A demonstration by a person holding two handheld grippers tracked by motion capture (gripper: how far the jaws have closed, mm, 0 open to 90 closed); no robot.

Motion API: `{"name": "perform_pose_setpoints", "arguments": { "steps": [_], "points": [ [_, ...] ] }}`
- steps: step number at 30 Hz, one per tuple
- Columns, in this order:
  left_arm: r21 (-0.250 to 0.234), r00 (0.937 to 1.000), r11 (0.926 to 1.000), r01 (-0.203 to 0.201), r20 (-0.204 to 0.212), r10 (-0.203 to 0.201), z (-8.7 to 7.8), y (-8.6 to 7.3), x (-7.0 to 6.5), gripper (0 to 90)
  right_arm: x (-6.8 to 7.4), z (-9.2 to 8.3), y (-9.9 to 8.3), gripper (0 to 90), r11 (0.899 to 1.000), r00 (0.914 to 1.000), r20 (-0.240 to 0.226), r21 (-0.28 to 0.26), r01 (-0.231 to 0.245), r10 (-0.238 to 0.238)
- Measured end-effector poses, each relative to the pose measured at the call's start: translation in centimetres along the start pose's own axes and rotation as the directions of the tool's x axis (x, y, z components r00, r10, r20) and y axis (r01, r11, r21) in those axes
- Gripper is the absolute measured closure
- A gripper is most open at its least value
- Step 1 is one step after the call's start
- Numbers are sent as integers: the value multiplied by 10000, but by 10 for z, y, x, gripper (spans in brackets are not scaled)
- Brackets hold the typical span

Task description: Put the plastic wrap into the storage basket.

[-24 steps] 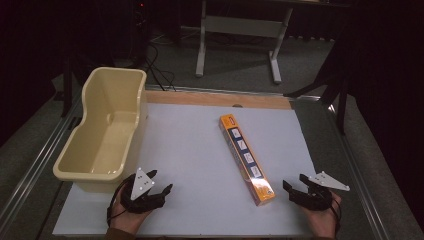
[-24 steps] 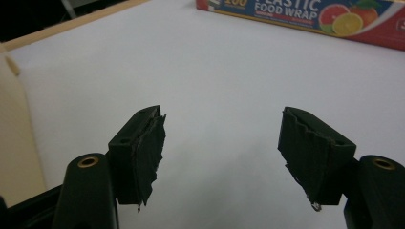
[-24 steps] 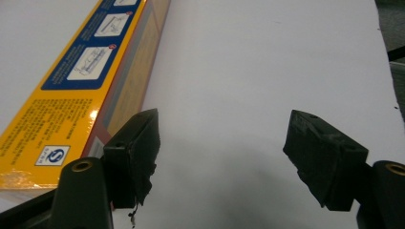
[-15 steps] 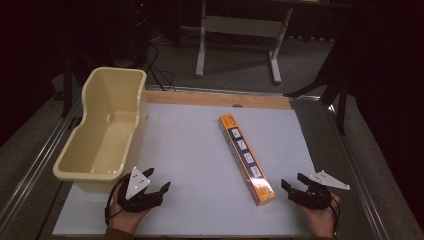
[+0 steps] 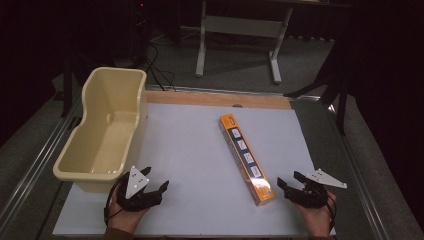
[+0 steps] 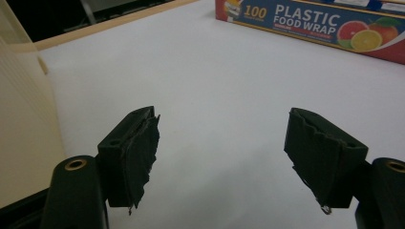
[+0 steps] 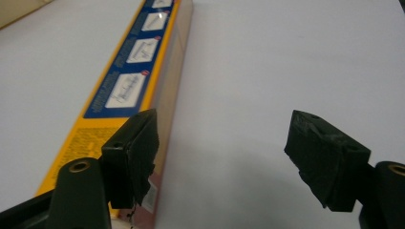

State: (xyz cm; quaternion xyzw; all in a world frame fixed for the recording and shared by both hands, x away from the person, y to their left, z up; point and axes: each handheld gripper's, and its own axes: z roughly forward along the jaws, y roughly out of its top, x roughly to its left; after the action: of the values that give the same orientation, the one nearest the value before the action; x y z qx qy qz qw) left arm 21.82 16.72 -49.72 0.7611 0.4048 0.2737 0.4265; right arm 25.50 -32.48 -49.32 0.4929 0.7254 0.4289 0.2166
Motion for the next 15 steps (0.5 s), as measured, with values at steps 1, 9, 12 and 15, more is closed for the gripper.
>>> {"name": "perform_pose_setpoints", "arguments": {
  "steps": [1, 9, 12, 15],
  "points": [
    [36, 10000, 10000, -7, -49, 7, 1, 0, 0, 268, 4, 1, 3, 258, 9999, 9999, -68, 42, 140, -140],
    [23, 9998, 10000, 72, -174, -71, 1, -1, 1, 265, 16, 12, 19, 253, 9987, 9977, -469, 151, 489, -481],
    [25, 9999, 10000, 15, -167, -14, 1, -1, 0, 265, 20, 19, 25, 249, 9981, 9967, -583, 208, 581, -568],
    [28, 9999, 10000, -12, -158, 12, 1, -1, 0, 265, 26, 27, 33, 236, 9973, 9953, -696, 276, 688, -667]
  ]
}}
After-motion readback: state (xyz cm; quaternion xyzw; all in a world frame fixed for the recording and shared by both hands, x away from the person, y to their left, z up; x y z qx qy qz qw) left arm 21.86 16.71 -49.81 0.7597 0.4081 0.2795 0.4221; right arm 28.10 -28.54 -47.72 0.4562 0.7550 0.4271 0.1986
